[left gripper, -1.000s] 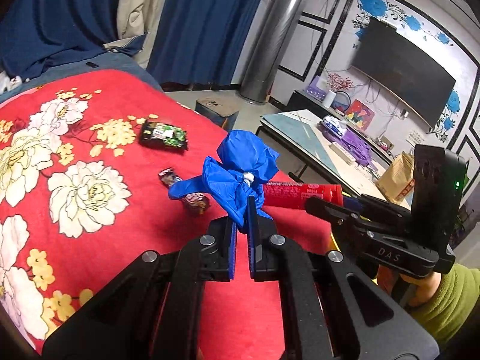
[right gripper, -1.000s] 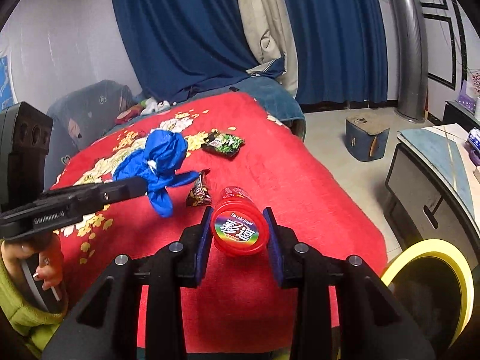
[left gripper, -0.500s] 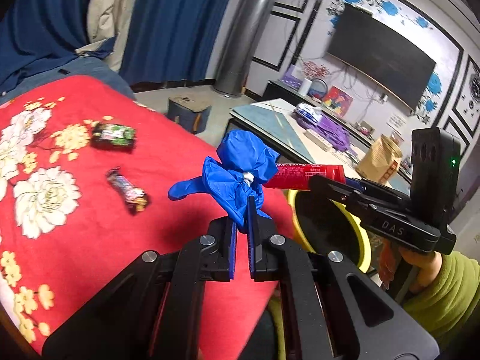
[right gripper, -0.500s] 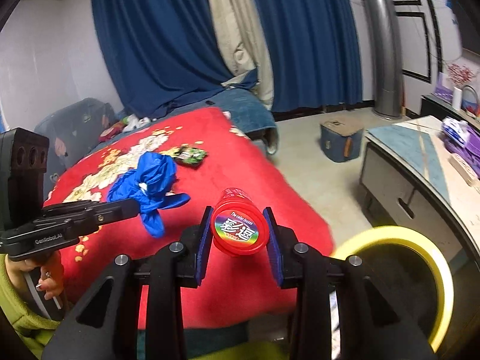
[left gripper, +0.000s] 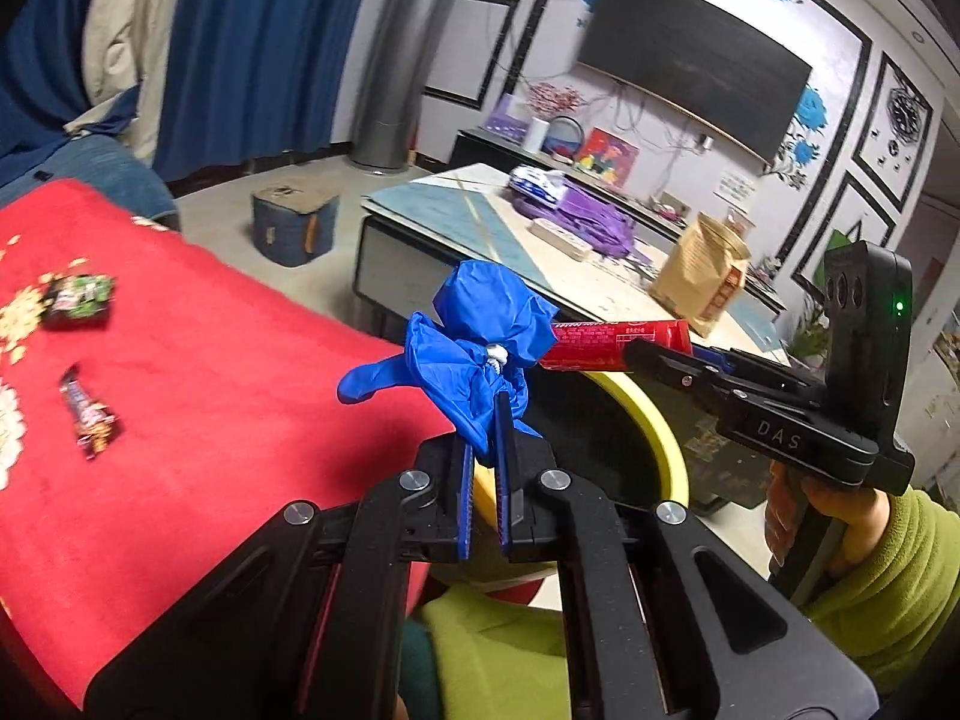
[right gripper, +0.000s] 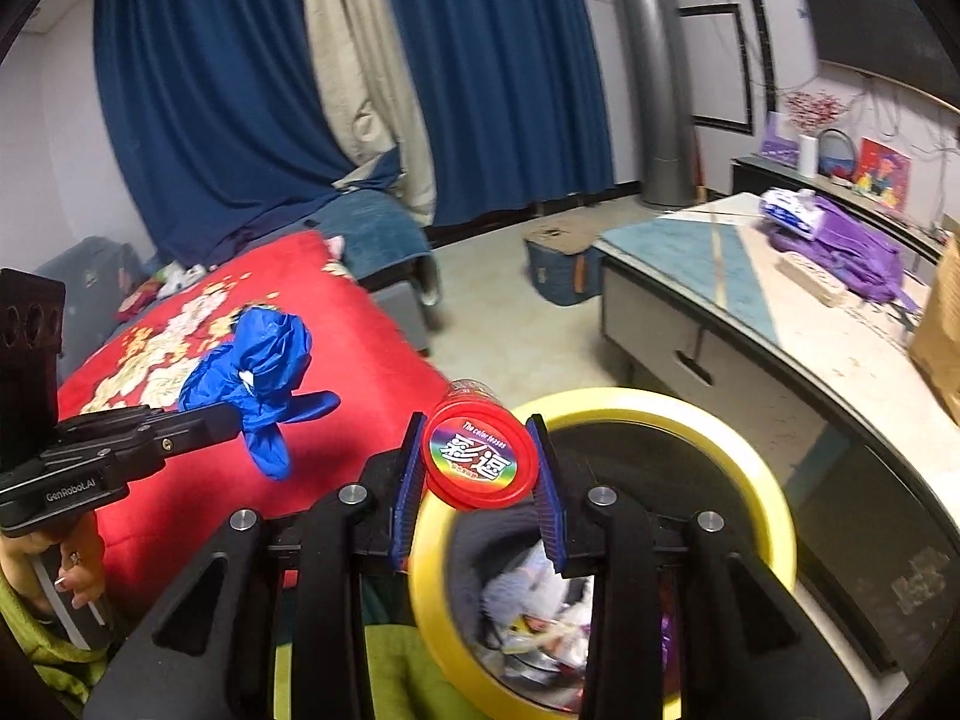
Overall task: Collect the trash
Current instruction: 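Carry the blue cloth and red candy tube with both tools over the bin, then open both tools to drop the cloth and candy tube into the bin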
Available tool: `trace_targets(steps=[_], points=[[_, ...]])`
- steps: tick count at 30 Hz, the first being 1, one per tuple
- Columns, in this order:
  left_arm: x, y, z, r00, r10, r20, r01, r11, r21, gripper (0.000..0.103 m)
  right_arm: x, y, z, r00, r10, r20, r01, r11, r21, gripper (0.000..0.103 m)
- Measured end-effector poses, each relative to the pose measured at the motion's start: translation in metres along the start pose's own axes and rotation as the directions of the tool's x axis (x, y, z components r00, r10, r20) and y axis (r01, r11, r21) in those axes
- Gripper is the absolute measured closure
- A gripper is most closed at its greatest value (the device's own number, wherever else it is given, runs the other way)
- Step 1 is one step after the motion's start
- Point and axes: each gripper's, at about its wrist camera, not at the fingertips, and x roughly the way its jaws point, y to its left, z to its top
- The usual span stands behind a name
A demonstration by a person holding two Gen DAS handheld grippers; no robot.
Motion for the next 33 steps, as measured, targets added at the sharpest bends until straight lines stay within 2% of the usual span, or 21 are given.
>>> trace_targets(steps=[9,17,18,19,20,21,22,24,26,27,29,33], points=[[0.035,-0.039,-0.001,0.998,-0.035,-0.058,0.041,0.995,0.092,0.101,-0.019,-0.038,-0.013,0.995,-0.102,-0.007,0.102,0.993,0.051,0.074],[0.067,-0.057,-0.008,0.992,-0.048,-0.116,0.063,0.99,0.128,0.1,-0.017,-0.063,-0.021,0.993,-0.118,-0.026,0.121,0.981,0.149,0.075],[0.07,-0.058,-0.008,0.991,-0.053,-0.122,0.068,0.99,0.127,0.099,-0.016,-0.065,-0.021,0.993,-0.118,-0.029,0.122,0.979,0.162,0.072],[0.073,-0.058,-0.008,0.99,-0.059,-0.132,0.075,0.989,0.125,0.09,-0.016,-0.068,-0.022,0.991,-0.13,-0.033,0.134,0.974,0.185,0.07],[0.075,-0.058,-0.008,0.989,-0.059,-0.134,0.075,0.99,0.122,0.075,-0.018,-0.072,-0.022,0.991,-0.133,-0.029,0.136,0.97,0.202,0.06],[0.076,-0.057,-0.008,0.99,-0.059,-0.132,0.074,0.99,0.117,0.068,-0.019,-0.073,-0.023,0.99,-0.137,-0.025,0.139,0.968,0.211,0.051],[0.075,-0.055,-0.008,0.989,-0.066,-0.13,0.08,0.991,0.111,0.062,-0.021,-0.076,-0.023,0.989,-0.145,-0.016,0.145,0.963,0.225,0.049],[0.074,-0.054,-0.008,0.991,-0.063,-0.12,0.076,0.992,0.105,0.059,-0.023,-0.077,-0.022,0.989,-0.15,-0.006,0.147,0.961,0.236,0.047],[0.069,-0.052,-0.008,0.994,-0.04,-0.098,0.05,0.993,0.108,0.047,-0.023,-0.076,-0.021,0.989,-0.149,-0.004,0.146,0.961,0.234,0.046],[0.066,-0.05,-0.007,0.996,-0.03,-0.087,0.039,0.994,0.106,0.045,-0.022,-0.076,-0.02,0.989,-0.146,-0.002,0.143,0.962,0.231,0.044],[0.058,-0.044,-0.005,0.998,-0.007,-0.058,0.013,0.995,0.098,0.035,-0.021,-0.069,-0.018,0.991,-0.137,0.006,0.133,0.968,0.212,0.044],[0.037,-0.029,-0.002,0.997,0.07,0.015,-0.071,0.994,0.083,0.025,-0.018,-0.046,-0.011,0.994,-0.105,0.034,0.099,0.983,0.155,0.042]])
